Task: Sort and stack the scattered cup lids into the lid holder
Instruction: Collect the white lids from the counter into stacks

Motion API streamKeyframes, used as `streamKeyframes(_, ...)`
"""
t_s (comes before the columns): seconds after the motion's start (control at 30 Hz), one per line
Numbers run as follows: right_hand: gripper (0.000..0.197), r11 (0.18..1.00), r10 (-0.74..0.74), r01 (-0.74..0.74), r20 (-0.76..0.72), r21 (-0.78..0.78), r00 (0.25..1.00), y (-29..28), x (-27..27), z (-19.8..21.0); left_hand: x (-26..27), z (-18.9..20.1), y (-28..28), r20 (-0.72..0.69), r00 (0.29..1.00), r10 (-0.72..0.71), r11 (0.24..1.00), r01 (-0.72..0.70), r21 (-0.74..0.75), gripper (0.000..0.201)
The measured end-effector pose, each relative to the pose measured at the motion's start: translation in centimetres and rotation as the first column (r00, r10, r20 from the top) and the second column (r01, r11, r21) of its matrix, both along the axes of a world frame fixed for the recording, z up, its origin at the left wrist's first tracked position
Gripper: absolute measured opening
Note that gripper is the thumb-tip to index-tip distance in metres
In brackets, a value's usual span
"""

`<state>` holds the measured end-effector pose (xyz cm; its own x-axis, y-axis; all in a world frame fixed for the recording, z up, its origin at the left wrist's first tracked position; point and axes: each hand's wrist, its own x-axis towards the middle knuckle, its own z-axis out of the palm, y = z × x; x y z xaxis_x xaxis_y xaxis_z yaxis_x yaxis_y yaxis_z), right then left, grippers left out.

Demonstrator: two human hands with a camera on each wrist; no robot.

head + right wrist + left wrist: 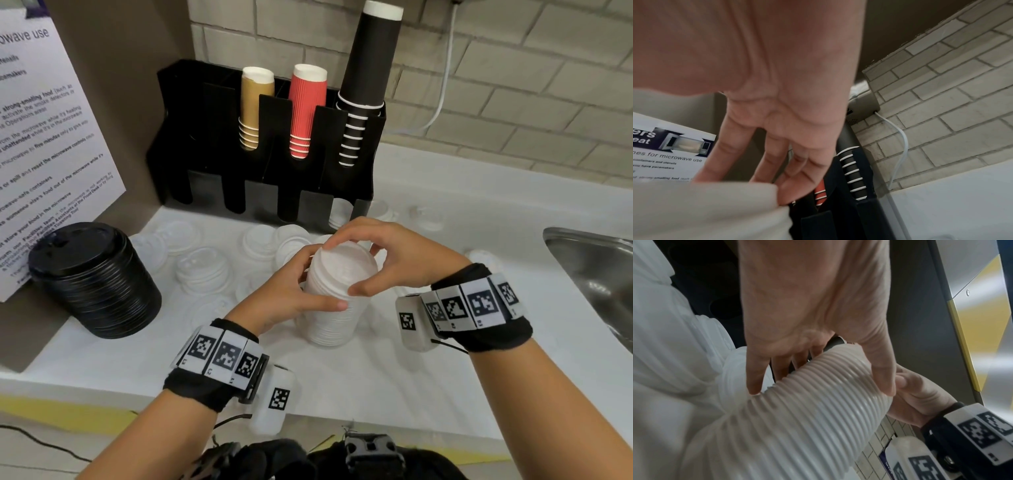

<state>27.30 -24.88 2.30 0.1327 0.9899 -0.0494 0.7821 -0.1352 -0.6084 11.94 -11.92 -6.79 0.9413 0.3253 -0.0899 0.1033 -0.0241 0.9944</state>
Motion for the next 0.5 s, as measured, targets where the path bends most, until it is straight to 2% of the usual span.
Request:
streamKeyframes(0.1,0.06,1.0,0.014,-0.015,0.015,0.013,1.0,0.0,-0.5,-0.1,-0.1,-0.1,0.1,-0.01,1.0,-0.002,1.0,0.002,0.012,0.084)
streamKeyframes(0.17,0.061,0.999,0.035,-0.035,0.009,-0.007,0.999,0.0,-0.4,-0.1,-0.1,-0.2,0.2,-0.005,1.0,-0.017,1.0,0.017,0.021,0.092)
streamKeyframes(0.23,0.054,0.999,0.027,-0.028,-0.045,-0.031,0.999,0.1,0.5,0.0,-0.1,0.0,0.2,0.009,0.999,-0.034,0.999,0.034,0.019,0.099)
streamKeyframes(0.3,0.032,0.996,-0.073,0.078,-0.145,0.034,0.987,0.7,2.6,-0.4,-0.1,0.5,0.1,0.028,0.999,-0.039,0.999,0.039,0.012,0.094)
streamKeyframes(0.37,0.013,0.947,-0.285,0.306,-0.181,0.098,0.941,1.8,6.2,-1.2,-0.1,0.8,0.1,0.045,0.998,-0.035,0.999,0.034,0.01,0.086)
streamKeyframes(0.4,0.012,0.903,-0.415,0.425,-0.129,0.064,0.901,2.4,8.3,-1.9,-0.1,0.9,0.1,0.05,0.998,-0.033,0.999,0.033,0.009,0.083)
streamKeyframes(0.43,0.015,0.853,-0.522,0.522,-0.016,-0.02,0.853,3.0,10.4,-2.7,-0.1,1.0,0.1,0.05,0.998,-0.034,0.999,0.033,0.009,0.079)
streamKeyframes(0.5,0.031,0.73,-0.576,0.639,0.285,-0.242,0.766,3.9,13.8,-4.6,-0.2,1.1,0.2,0.046,0.998,-0.04,0.999,0.04,0.01,0.073)
